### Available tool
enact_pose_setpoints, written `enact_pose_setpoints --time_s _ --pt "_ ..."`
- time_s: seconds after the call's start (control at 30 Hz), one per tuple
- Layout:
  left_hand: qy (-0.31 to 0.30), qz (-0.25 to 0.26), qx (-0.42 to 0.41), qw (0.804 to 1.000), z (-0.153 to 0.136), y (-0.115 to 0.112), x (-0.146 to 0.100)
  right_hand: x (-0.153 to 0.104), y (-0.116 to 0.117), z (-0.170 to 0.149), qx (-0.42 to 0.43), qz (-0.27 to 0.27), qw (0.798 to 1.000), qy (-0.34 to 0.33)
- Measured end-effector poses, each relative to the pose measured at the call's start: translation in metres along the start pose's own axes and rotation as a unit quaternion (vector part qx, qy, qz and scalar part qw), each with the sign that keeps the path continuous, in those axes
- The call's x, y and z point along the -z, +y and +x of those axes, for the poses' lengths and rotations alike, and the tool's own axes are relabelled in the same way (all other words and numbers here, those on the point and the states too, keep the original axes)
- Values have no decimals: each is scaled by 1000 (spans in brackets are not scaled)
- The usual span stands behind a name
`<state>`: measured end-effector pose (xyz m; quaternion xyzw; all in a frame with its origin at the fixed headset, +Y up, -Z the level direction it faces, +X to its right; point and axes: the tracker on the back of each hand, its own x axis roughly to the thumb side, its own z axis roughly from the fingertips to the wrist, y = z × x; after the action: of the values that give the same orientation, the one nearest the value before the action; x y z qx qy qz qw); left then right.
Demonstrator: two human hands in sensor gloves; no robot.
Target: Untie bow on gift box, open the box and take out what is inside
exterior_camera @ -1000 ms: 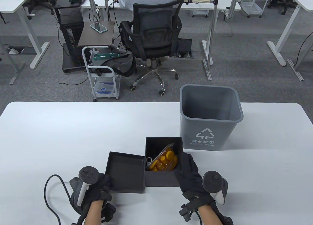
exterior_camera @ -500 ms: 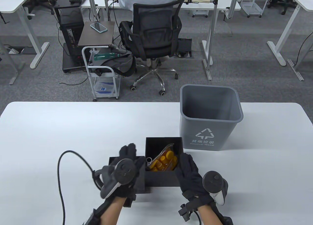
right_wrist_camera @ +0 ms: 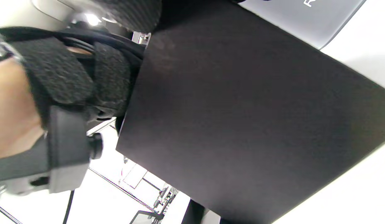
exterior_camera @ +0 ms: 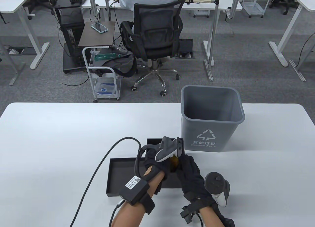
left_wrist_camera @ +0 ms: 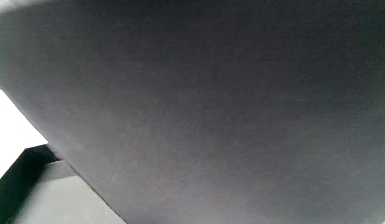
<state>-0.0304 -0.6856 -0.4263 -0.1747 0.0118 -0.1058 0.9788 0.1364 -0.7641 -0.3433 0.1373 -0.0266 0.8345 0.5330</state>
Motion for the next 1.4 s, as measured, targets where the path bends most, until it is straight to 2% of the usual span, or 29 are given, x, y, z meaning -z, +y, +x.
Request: enact_pose_setpoints --time_s 0.07,0.17,0.3,0.4,0.6,0.8,0.87,0.97,1.07,1.13,1.3,1.4 --pt "5 42 -3 999 0 0 -2 0 0 0 -1 1 1000 1" --pt "-3 67 1 998 1 0 -6 0 0 0 -3 1 1000 1" --pt "-48 56 -58 996 -6 3 -9 0 -1 0 -5 1 1000 2" --pt "-67 105 -86 989 -13 14 -19 0 -1 -1 1 2 1000 3" --pt "-102 147 -150 972 -27 47 -48 0 0 -3 17 2 1000 4" --pt "-123 193 -237 944 -73 89 -95 0 1 -3 24 1 1000 6" --pt "-126 206 -259 935 -96 95 -110 -1 0 -3 22 0 1000 6" --pt "-109 227 -262 932 -135 96 -129 -1 0 -3 21 1 1000 6" --pt "-66 254 -240 935 -177 87 -145 -1 0 -3 19 1 1000 6" --pt "-30 256 -217 941 -204 73 -149 -1 0 -3 18 1 1000 7" --pt "58 210 -174 960 -257 12 -125 -1 0 -3 17 0 1000 8" --pt "69 167 -213 960 -281 -26 -105 -1 0 -3 15 -1 1000 7"
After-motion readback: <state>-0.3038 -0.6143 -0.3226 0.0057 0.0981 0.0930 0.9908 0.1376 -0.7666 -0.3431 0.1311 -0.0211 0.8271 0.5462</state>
